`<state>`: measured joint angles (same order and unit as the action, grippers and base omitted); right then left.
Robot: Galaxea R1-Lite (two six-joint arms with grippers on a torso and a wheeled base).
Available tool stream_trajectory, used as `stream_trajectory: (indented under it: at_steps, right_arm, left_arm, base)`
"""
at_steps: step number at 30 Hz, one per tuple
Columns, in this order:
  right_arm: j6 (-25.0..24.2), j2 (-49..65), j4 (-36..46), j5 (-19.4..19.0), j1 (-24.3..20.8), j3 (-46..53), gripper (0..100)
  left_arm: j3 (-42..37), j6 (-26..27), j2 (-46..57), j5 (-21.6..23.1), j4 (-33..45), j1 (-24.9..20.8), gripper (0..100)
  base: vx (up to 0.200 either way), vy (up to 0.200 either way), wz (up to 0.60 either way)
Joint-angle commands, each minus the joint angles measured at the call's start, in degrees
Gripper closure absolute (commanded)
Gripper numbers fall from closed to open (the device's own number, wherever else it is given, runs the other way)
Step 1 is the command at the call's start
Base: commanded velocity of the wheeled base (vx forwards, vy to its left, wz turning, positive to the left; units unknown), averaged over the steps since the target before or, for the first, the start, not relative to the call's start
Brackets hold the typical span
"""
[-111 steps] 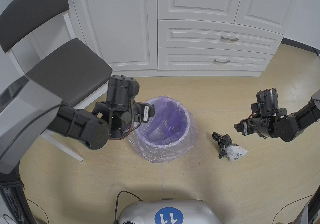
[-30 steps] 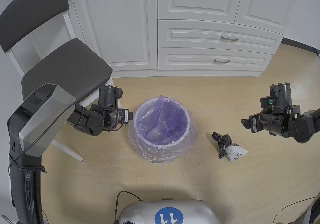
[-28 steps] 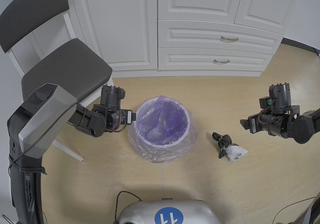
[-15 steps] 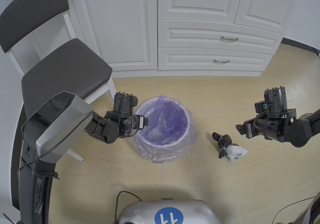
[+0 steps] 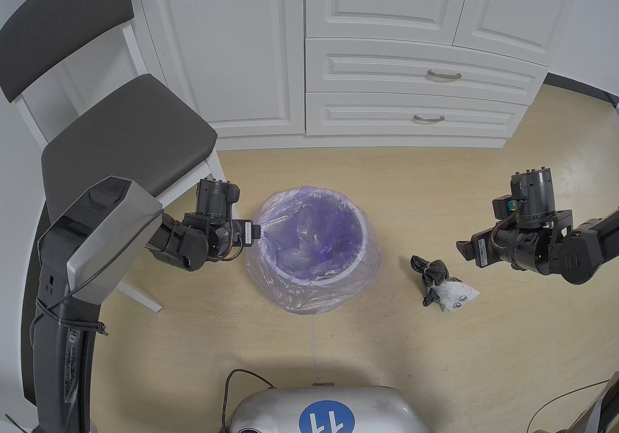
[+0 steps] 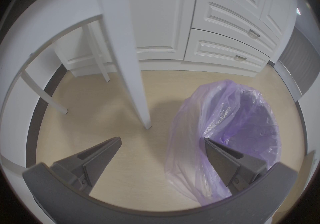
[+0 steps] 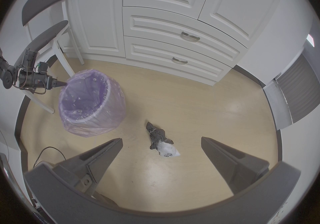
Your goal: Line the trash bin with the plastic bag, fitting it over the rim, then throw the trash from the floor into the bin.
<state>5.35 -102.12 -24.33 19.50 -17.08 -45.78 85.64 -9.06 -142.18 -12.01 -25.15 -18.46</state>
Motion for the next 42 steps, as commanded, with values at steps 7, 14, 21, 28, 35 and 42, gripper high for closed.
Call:
stream_trajectory:
  at_steps: [7, 14, 21, 28, 35, 42]
  right_arm:
    - [0.01, -0.18, -0.01, 0.01, -0.24, 0.16, 0]
    - [0.01, 0.43, -0.01, 0.01, -0.41, 0.25, 0]
    - [0.01, 0.34, -0.01, 0.01, -0.67, 0.51, 0]
    - [0.01, 0.43, -0.10, 0.01, -0.85, 0.78, 0]
    - [0.10, -0.01, -0.10, 0.01, -0.85, 0.69, 0]
    - [0.10, -1.50, -0.45, -0.08, -0.06, 0.34, 0]
  left_arm:
    - [-5.39, -1.75, 4.01, 2.08, -0.78, 1.58, 0]
    - [-6.89, -5.18, 6.83, 2.60, -1.04, 1.05, 0]
    - [-7.77, -7.20, 9.38, 3.66, -1.13, 0.26, 0]
    - [-11.20, -7.11, 10.43, 3.75, -3.24, 1.32, 0]
    - [-11.11, -6.85, 7.44, 3.83, -5.79, 1.85, 0]
    - [-4.87, -6.67, 1.64, 4.45, -5.00, 2.37, 0]
  base:
    - [0.000, 0.000, 0.00]
    - [0.000, 0.000, 0.00]
    - [0.000, 0.000, 0.00]
    - [0.000, 0.000, 0.00]
    - [0.000, 0.000, 0.00]
    - [0.000, 0.000, 0.00]
